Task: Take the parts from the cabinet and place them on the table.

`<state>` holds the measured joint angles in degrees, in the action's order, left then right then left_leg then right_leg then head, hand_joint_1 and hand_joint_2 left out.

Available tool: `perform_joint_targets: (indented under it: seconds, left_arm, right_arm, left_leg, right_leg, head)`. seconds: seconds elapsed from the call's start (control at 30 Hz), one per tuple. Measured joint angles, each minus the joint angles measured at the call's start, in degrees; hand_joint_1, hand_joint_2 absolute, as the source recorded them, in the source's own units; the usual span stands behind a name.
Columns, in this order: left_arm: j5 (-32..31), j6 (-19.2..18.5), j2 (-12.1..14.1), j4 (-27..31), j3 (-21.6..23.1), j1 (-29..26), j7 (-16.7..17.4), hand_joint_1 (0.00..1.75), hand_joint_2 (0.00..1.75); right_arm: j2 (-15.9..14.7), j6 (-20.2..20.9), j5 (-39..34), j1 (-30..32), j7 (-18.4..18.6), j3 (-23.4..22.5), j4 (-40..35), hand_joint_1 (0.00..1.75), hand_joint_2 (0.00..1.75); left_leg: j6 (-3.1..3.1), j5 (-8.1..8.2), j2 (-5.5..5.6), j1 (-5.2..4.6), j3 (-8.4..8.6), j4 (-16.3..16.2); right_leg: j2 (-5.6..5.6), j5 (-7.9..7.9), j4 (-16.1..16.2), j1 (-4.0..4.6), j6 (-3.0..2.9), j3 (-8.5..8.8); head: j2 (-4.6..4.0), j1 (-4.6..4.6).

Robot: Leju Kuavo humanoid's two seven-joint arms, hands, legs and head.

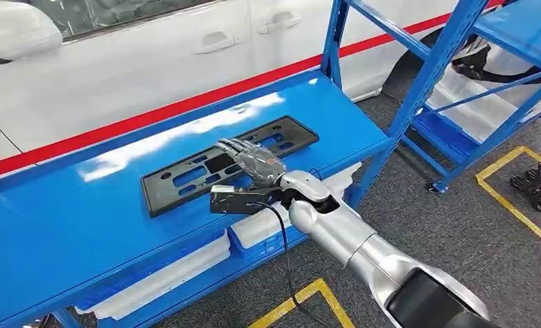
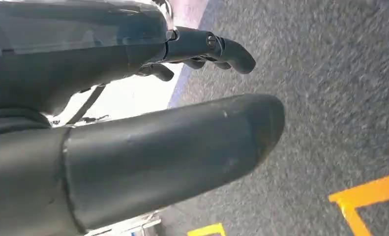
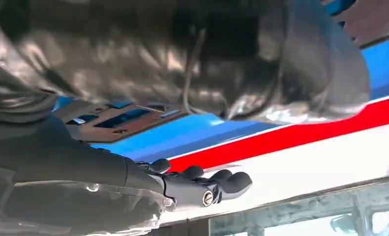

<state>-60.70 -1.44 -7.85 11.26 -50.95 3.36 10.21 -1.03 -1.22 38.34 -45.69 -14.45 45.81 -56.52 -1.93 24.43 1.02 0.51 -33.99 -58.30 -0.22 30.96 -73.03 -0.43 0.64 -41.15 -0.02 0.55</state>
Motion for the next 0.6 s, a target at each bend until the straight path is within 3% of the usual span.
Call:
perform_joint_targets:
  seconds: [0.07,0.1,0.2,0.23,0.27,0.3,0.33,0.4,0.43,0.47,0.5,0.53,0.57,0.6]
  left_arm:
    - [0.0,0.0,0.0,0.0,0.0,0.0,0.0,0.00,0.00]
    - [0.0,0.0,-0.1,0.0,-0.1,0.0,0.0,0.00,0.00]
    - [0.0,-0.1,-0.1,0.0,-0.3,0.0,0.0,0.00,0.00]
    - [0.0,-0.1,-0.1,0.0,-0.5,-0.1,0.0,0.00,0.00]
    - [0.0,-0.1,0.0,0.0,-0.5,0.0,0.0,0.00,0.00]
    - [0.0,-0.1,0.0,0.0,-0.5,0.0,0.0,0.00,0.00]
    - [-0.1,-0.2,0.0,0.0,-0.5,0.0,0.0,0.00,0.00]
    - [-0.1,-0.2,0.0,0.0,-0.5,0.0,0.0,0.00,0.00]
    - [-0.1,-0.3,0.0,0.0,-0.5,0.0,0.0,0.00,0.00]
    - [-0.1,-0.3,-0.1,0.0,-0.5,-0.1,0.0,0.00,0.00]
    - [-0.2,-0.3,0.0,0.0,-0.5,-0.2,0.0,0.00,0.00]
    - [-0.2,-0.3,0.0,0.0,-0.6,-0.2,0.0,0.00,0.00]
    - [-0.3,-0.3,0.0,0.0,-0.6,-0.1,0.0,0.00,0.00]
    - [-0.3,-0.3,0.0,0.0,-0.6,-0.1,0.0,0.00,0.00]
  right_arm:
    - [0.0,0.0,0.0,-0.1,0.0,0.0,0.0,0.00,0.00]
    - [0.0,0.0,0.0,-0.3,0.0,0.0,0.0,0.00,0.00]
    - [-0.1,0.0,0.0,-0.4,0.0,0.0,0.1,0.00,0.00]
    - [-0.1,0.0,0.0,-0.4,0.0,0.0,0.1,0.00,0.00]
    - [-0.1,-0.1,0.0,-0.4,0.0,0.0,0.1,0.00,0.00]
    - [-0.1,-0.1,0.0,-0.4,-0.1,0.0,0.1,0.00,0.00]
    - [-0.1,-0.2,0.1,-0.5,-0.1,0.0,0.1,0.00,0.00]
    - [-0.1,-0.2,0.1,-0.4,-0.1,0.0,0.2,0.00,0.00]
    - [-0.2,-0.2,0.1,-0.2,-0.1,0.0,0.3,0.00,0.00]
    - [-0.2,-0.2,0.1,-0.1,-0.1,0.0,0.4,0.00,0.00]
    - [-0.2,-0.2,0.1,0.0,-0.1,0.0,0.4,0.00,0.00]
    - [-0.2,-0.2,0.1,-0.1,-0.1,0.0,0.4,0.00,0.00]
    - [-0.2,-0.2,0.1,-0.1,-0.1,0.0,0.4,0.00,0.00]
    - [-0.2,-0.2,0.1,-0.2,-0.2,0.0,0.4,0.00,0.00]
  left_leg:
    - [0.18,0.12,0.54,-0.05,0.08,-0.2]
    - [0.32,0.20,0.68,-0.13,-0.03,-0.2]
    - [1.21,0.09,1.22,-0.16,-0.34,-0.3]
    - [1.61,0.00,1.38,-0.08,-0.30,-0.1]
    - [1.90,0.45,1.24,-0.18,-0.50,-0.5]
    - [2.24,1.41,0.45,-0.12,-0.91,-1.8]
    - [2.48,3.49,0.01,0.00,-2.38,-5.0]
    - [2.99,7.53,-0.28,0.30,-6.48,-13.6]
    - [3.27,8.66,-0.40,0.36,-8.41,-17.4]
    - [3.44,8.18,-0.55,0.49,-8.92,-18.3]
    - [3.55,6.31,-0.70,0.64,-7.89,-16.0]
    - [3.62,3.73,-0.90,0.75,-5.68,-11.6]
    - [3.62,0.98,-1.54,0.77,-2.71,-5.9]
    - [3.50,0.15,-2.94,0.75,-0.69,-1.3]
  right_leg:
    - [0.39,-5.10,9.8,0.03,-0.55,4.81]
    - [1.36,-5.45,13.6,0.16,-0.95,6.49]
    - [1.10,-5.25,14.4,0.48,-1.00,6.80]
    - [0.95,-5.37,14.5,0.51,-1.32,6.85]
    - [0.55,-5.72,15.2,-0.24,-1.77,7.13]
    - [0.23,-5.78,15.4,-0.17,-1.96,7.35]
    - [0.04,-5.75,15.4,-0.20,-2.37,7.34]
    - [-0.58,-5.70,15.4,-0.17,-2.43,7.27]
    - [-0.95,-5.69,15.3,-0.17,-2.43,7.23]
    - [-1.25,-5.66,15.3,-0.18,-2.39,7.26]
    - [-1.51,-5.58,15.3,-0.20,-2.28,7.29]
    - [-1.76,-5.44,15.1,-0.27,-2.08,7.34]
    - [-2.02,-5.22,14.8,-0.38,-1.84,7.40]
    - [-2.27,-4.94,14.5,-0.31,-1.45,7.41]
  head:
    - [0.00,0.00]
    - [0.00,0.00]
    - [0.00,0.02]
    - [0.00,0.00]
    - [0.00,0.02]
    - [0.00,0.02]
    - [0.00,0.04]
    - [0.00,0.04]
    - [0.00,0.05]
    - [0.00,0.07]
    - [0.00,0.04]
    - [0.00,0.07]
    - [0.00,0.07]
    - [0.00,0.07]
